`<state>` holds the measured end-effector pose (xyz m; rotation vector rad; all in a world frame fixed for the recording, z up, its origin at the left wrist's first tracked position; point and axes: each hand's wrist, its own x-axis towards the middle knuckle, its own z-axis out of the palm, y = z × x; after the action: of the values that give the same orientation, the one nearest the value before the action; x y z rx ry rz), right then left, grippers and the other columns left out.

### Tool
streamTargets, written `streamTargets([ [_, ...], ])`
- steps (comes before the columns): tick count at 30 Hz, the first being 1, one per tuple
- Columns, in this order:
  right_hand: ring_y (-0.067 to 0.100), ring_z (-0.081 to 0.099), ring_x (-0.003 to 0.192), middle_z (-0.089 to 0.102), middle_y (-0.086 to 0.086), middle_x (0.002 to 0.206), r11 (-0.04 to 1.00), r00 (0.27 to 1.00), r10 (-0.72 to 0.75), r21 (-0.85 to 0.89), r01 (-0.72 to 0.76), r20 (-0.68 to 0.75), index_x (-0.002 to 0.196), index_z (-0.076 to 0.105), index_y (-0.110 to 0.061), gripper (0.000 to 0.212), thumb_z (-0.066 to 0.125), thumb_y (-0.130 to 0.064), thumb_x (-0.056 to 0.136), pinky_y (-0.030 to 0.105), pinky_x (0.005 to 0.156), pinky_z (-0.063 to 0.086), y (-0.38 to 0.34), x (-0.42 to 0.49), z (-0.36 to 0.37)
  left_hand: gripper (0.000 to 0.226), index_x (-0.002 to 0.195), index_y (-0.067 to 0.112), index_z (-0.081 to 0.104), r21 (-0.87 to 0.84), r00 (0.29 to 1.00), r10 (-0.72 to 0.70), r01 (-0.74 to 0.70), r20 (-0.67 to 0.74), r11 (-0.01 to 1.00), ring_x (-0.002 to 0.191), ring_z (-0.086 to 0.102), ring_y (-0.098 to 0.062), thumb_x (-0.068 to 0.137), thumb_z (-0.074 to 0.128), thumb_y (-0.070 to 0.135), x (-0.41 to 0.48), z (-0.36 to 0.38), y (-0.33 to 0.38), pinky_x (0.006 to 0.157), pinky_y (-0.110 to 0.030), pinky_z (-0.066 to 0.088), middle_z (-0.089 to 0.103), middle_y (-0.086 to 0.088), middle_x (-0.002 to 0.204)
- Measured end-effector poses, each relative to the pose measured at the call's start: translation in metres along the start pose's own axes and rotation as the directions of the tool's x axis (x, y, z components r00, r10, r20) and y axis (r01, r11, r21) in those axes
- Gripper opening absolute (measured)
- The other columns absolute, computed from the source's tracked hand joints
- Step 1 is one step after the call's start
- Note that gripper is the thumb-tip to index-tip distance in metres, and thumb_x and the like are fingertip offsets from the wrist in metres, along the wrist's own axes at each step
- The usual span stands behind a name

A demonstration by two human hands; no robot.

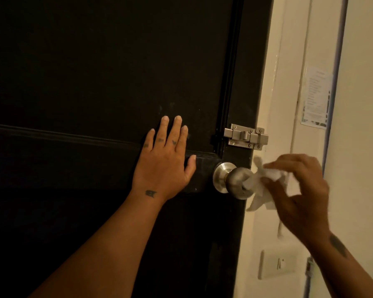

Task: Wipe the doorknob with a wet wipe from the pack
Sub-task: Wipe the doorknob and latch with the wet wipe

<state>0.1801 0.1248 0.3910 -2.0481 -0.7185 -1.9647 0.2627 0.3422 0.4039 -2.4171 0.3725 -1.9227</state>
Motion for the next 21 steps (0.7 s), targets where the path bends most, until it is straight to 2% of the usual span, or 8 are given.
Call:
streamTargets([
  [5, 0.019, 0.045, 0.087, 0.061, 0.012, 0.090, 0.997, 0.983, -0.061, -0.027, 0.067, 0.174, 0.093, 0.053, -0.019, 0.017, 0.049, -0.032, 0.082, 0.026, 0.073, 0.033, -0.006, 0.010, 0.032, 0.063, 0.134, 0.006, 0.043, 0.006, 1.000, -0.005, 0.005, 0.013, 1.000, 0.133, 0.037, -0.033, 0.086, 0.028, 0.044, 0.001, -0.001, -0.002, 0.102, -0.047, 0.038, 0.041, -0.015, 0.144],
  [8, 0.028, 0.049, 0.084, 0.062, 0.014, 0.090, 0.994, 0.992, 0.038, -0.106, -0.025, 0.120, 0.090, 0.059, -0.010, 0.026, 0.047, -0.031, 0.081, 0.031, 0.070, 0.034, 0.008, 0.034, 0.036, 0.063, 0.134, 0.006, 0.043, 0.000, 1.000, -0.006, 0.006, 0.014, 1.000, 0.133, 0.037, -0.034, 0.086, 0.028, 0.044, 0.000, -0.002, -0.002, 0.102, -0.047, 0.038, 0.041, -0.015, 0.144],
  [10, 0.029, 0.051, 0.080, 0.062, 0.015, 0.087, 0.989, 0.992, 0.115, -0.103, -0.110, 0.049, 0.088, 0.060, -0.007, 0.027, 0.047, -0.030, 0.082, 0.027, 0.066, 0.033, 0.017, 0.040, 0.026, 0.063, 0.133, 0.006, 0.043, -0.005, 1.000, -0.005, 0.005, 0.011, 1.000, 0.133, 0.038, -0.034, 0.086, 0.028, 0.044, -0.001, -0.003, 0.000, 0.102, -0.047, 0.038, 0.041, -0.015, 0.144],
  [13, 0.020, 0.047, 0.078, 0.060, 0.005, 0.084, 0.996, 0.997, 0.074, -0.055, -0.073, 0.003, 0.090, 0.057, -0.013, 0.017, 0.051, -0.027, 0.083, 0.023, 0.066, 0.032, 0.007, 0.026, 0.009, 0.063, 0.133, 0.006, 0.044, -0.006, 1.000, -0.008, 0.008, 0.012, 1.000, 0.132, 0.038, -0.034, 0.086, 0.028, 0.044, -0.001, -0.002, 0.001, 0.102, -0.048, 0.038, 0.042, -0.015, 0.143],
  [15, 0.016, 0.047, 0.080, 0.058, -0.003, 0.085, 0.999, 0.994, -0.012, -0.035, 0.016, 0.111, 0.090, 0.057, -0.020, 0.014, 0.052, -0.030, 0.082, 0.027, 0.069, 0.032, -0.011, 0.018, 0.013, 0.063, 0.133, 0.006, 0.044, 0.000, 1.000, -0.008, 0.008, 0.015, 1.000, 0.133, 0.038, -0.034, 0.086, 0.028, 0.044, 0.000, -0.002, 0.000, 0.102, -0.048, 0.038, 0.042, -0.015, 0.143],
  [17, 0.018, 0.049, 0.082, 0.060, 0.000, 0.086, 0.996, 0.965, -0.044, -0.063, 0.062, 0.259, 0.089, 0.060, -0.020, 0.022, 0.049, -0.037, 0.082, 0.028, 0.073, 0.031, -0.019, 0.017, 0.026, 0.063, 0.134, 0.006, 0.043, -0.005, 1.000, -0.009, 0.009, 0.016, 1.000, 0.133, 0.037, -0.034, 0.086, 0.028, 0.044, 0.001, -0.002, -0.001, 0.102, -0.048, 0.037, 0.041, -0.015, 0.144],
  [19, 0.020, 0.050, 0.083, 0.058, 0.000, 0.086, 0.998, 0.957, 0.038, -0.068, -0.019, 0.289, 0.087, 0.060, -0.017, 0.025, 0.049, -0.039, 0.081, 0.033, 0.074, 0.037, -0.015, 0.025, 0.035, 0.064, 0.135, 0.006, 0.042, -0.008, 1.000, -0.009, 0.010, 0.027, 1.000, 0.134, 0.035, -0.034, 0.086, 0.027, 0.044, 0.000, -0.002, 0.000, 0.103, -0.048, 0.036, 0.039, -0.015, 0.145],
  [21, 0.020, 0.053, 0.080, 0.057, -0.001, 0.083, 0.977, 0.956, 0.210, 0.000, -0.215, 0.205, 0.085, 0.061, -0.014, 0.018, 0.054, -0.031, 0.083, 0.042, 0.072, 0.046, -0.003, 0.035, 0.033, 0.064, 0.135, 0.006, 0.041, -0.003, 0.999, -0.007, 0.008, 0.033, 1.000, 0.134, 0.035, -0.034, 0.086, 0.027, 0.045, -0.001, -0.002, 0.001, 0.103, -0.048, 0.036, 0.038, -0.015, 0.145],
])
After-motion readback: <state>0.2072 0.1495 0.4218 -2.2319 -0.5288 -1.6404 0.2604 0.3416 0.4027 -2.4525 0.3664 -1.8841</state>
